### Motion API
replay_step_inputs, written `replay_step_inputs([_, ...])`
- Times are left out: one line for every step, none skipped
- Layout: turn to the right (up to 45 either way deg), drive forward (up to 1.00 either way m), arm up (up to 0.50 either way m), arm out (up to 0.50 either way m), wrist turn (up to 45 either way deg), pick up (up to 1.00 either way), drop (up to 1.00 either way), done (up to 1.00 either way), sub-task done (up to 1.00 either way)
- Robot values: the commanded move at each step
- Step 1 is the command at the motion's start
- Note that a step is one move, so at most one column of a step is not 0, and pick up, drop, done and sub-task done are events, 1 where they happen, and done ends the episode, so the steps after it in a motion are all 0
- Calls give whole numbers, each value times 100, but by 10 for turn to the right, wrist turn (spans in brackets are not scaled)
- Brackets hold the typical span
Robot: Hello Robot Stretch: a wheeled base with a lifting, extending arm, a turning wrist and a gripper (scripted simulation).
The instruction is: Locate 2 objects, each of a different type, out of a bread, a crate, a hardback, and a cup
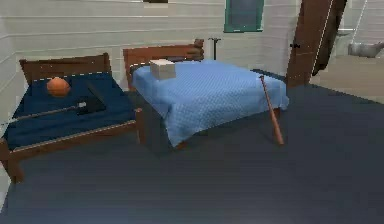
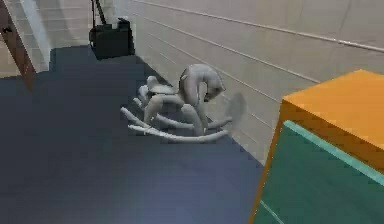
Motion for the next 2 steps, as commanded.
replay_step_inputs([420,0,0,0,0,0,0,0,0])
replay_step_inputs([0,100,0,0,0,0,0,0,0])
